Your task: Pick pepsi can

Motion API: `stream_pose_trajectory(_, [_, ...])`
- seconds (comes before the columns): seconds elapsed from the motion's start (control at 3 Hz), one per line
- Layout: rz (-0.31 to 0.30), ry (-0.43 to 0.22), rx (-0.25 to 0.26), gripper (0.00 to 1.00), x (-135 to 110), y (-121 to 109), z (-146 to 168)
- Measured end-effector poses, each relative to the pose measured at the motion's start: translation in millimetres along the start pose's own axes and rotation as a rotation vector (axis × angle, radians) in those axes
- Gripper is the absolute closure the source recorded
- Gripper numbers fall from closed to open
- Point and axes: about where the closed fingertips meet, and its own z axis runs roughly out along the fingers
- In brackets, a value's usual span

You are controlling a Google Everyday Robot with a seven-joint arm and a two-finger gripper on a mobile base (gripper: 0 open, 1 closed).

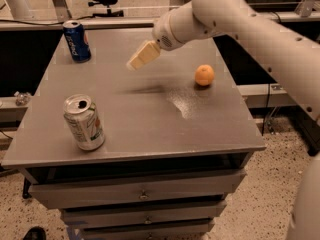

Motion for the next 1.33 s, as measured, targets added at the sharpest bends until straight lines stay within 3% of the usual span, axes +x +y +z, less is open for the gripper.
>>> stream_pose_trajectory(0.67, [0.12,-0.169,-0.094,0.0,-19.9,-12.8,71.1])
stream_pose_trajectory(1.33, [0.182,-0.287,-0.161,0.0,-69.5,3.5,105.3])
